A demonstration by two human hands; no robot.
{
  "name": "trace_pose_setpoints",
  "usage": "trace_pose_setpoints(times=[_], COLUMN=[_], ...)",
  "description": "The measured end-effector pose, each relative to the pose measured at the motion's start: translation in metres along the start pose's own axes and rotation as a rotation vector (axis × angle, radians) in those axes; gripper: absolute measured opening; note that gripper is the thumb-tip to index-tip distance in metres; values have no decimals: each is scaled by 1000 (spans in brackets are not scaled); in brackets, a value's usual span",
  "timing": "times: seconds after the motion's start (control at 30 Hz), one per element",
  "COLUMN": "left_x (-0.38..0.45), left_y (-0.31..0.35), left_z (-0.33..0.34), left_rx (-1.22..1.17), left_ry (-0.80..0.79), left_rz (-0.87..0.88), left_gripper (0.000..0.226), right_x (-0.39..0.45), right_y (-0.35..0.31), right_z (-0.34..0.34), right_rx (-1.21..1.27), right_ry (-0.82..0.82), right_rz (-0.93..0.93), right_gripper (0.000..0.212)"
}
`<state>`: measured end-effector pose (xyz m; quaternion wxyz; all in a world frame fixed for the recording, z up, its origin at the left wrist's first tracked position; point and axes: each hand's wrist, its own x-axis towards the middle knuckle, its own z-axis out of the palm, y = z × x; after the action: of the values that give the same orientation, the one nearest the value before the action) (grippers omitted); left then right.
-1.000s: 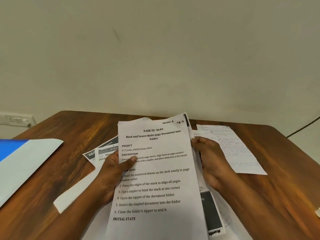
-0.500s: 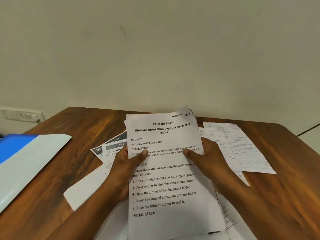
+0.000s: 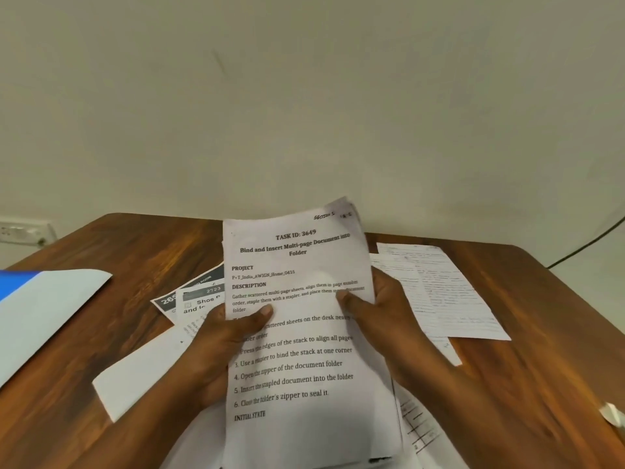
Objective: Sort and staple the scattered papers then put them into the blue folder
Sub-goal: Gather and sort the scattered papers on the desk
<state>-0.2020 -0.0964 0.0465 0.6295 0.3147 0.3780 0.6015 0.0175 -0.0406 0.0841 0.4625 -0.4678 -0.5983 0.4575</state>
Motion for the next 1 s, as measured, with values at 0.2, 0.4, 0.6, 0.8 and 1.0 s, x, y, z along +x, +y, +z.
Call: trace_pose_setpoints(times=[0.2,0.4,0.6,0.8,1.0], left_x=[0,3,5,8,10], left_y=[-5,-4,17,45,61], left_z=[2,-7,-26,-62,-94], left_rx=[174,284,290,316,362], left_ry=[112,142,185,304,419], left_rz=[28,50,87,81,101], left_gripper=[31,36,69,41,32], right_x=[14,24,38,29,36], right_y=[24,33,51,54,45], right_z=[-4,-13,-52,-49,-65], right_rx=[-175,-157,-903,-1111,-1200], right_ry=[-43,-11,38,-378,-381], right_rz=[87,86,-162,-42,30], right_gripper=[28,15,57,85,87])
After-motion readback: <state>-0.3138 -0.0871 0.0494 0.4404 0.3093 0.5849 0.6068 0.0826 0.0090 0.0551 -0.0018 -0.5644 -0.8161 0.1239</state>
